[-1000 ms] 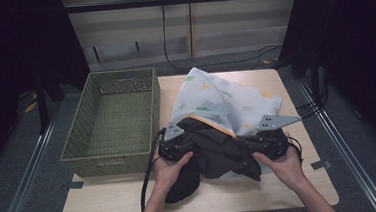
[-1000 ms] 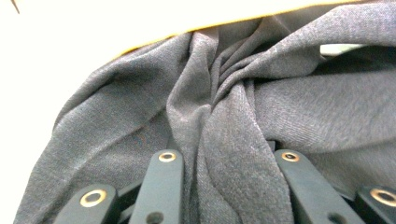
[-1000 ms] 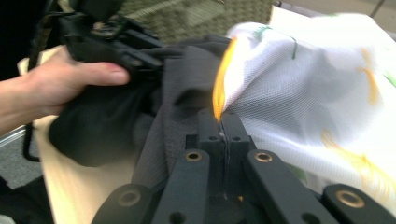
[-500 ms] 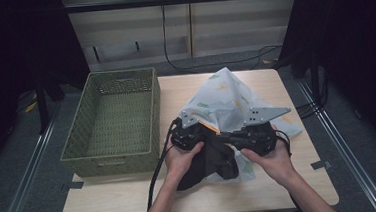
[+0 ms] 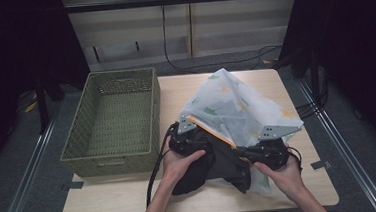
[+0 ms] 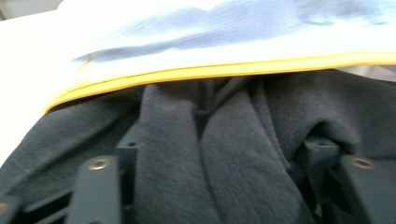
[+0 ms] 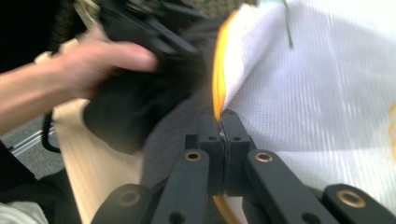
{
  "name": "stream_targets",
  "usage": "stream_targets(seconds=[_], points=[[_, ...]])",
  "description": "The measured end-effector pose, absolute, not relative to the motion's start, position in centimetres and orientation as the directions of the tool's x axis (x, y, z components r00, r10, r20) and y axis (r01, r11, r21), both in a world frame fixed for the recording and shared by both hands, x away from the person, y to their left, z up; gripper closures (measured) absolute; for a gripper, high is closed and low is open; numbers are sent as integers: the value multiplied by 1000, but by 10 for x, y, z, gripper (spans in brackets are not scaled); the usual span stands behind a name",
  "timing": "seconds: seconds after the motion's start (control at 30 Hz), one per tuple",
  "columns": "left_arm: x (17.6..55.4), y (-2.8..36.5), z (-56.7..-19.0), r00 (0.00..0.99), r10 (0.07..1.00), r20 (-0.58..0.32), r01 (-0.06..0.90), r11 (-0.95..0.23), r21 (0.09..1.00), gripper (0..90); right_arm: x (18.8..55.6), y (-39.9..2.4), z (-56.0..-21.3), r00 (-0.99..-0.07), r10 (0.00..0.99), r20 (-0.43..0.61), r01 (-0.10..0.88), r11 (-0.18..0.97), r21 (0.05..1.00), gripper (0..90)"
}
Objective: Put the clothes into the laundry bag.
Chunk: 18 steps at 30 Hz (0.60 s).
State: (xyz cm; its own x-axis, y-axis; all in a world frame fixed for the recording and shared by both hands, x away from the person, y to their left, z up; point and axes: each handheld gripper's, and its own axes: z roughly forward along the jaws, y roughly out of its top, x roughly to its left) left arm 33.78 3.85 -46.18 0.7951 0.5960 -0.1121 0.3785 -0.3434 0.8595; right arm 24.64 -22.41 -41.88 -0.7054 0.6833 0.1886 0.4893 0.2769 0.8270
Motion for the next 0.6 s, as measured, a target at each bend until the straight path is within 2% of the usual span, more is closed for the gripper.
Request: stream_targets(seconds=[0.17, 0.27, 0.47, 0.5, 0.6], points=[[323, 54, -453, 804, 578, -139, 359, -286, 888, 236, 249, -229, -426, -693, 697, 185, 499, 279, 821, 896], [311, 63, -442, 814, 568, -123, 335, -286, 898, 187, 250, -229, -430, -688, 702, 182, 506, 285, 814, 895], [288, 60, -436, 859, 504, -90, 276, -307, 911, 179, 253, -229, -432, -687, 702, 188, 512, 284, 811, 895], [284, 52, -443, 888, 454, -76, 251, -340, 906, 189, 254, -229, -434, -686, 702, 191, 517, 285, 807, 895], [281, 46, -448, 911, 405, -80, 236, -354, 905, 221, 255, -229, -435, -686, 703, 189, 518, 288, 805, 895]])
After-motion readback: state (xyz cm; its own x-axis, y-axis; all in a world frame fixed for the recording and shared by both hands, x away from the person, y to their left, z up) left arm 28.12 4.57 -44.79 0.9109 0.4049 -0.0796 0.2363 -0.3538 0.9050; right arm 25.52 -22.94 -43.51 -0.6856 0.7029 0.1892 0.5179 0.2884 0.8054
